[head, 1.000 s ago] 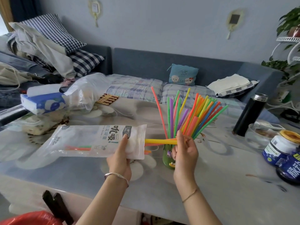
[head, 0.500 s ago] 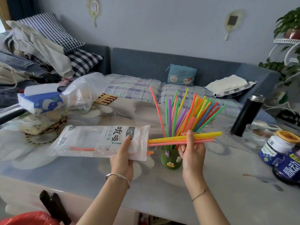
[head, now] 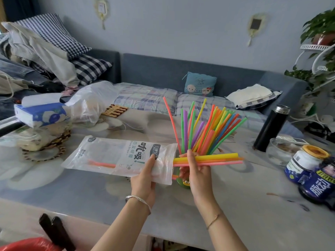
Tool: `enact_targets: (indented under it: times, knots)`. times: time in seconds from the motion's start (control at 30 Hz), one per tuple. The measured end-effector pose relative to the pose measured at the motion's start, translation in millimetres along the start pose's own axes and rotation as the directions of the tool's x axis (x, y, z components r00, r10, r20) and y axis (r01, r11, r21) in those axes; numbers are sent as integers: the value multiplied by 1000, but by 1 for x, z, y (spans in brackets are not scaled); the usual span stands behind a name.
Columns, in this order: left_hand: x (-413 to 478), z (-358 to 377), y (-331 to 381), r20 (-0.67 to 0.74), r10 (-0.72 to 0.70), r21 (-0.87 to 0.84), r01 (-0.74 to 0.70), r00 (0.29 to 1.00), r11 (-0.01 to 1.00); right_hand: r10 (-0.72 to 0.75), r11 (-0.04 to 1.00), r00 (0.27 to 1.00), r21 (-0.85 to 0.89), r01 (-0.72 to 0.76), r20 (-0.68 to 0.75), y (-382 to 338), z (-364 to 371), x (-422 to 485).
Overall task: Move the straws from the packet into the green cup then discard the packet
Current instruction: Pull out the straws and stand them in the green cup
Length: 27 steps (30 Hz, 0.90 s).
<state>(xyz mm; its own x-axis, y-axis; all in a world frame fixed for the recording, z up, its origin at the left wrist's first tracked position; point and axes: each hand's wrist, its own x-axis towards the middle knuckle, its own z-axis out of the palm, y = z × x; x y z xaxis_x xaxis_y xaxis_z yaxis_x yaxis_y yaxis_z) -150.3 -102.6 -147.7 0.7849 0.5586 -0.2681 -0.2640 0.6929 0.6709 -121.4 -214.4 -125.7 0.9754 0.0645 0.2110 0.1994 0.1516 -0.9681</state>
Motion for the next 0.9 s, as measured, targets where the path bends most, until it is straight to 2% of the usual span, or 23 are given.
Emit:
enact_targets:
  times: [0.27, 0.43, 0.63, 0.7, 0.9]
  knots:
    - [7, -4, -3, -77, -43, -47, 40, 996, 998, -31, 998, 986, 43, 38, -162, -12, -17, 7]
    - [8, -3, -9, -77, -64, -12, 64, 995, 998, -40, 996, 995, 77, 47, -91, -9, -10, 4]
    - [6, -2, -12, -58, -85, 6, 85, 995, 996, -40, 999, 999, -29, 41, 16, -2, -9, 3]
    - [6, -2, -10, -46, -78, -10, 77, 996, 997, -62, 998, 998, 6, 62, 13, -10, -15, 7]
    - [8, -5, -8, -64, -80, -35, 78, 995, 996, -161, 986, 982, -63, 156, -96, -30, -46, 28]
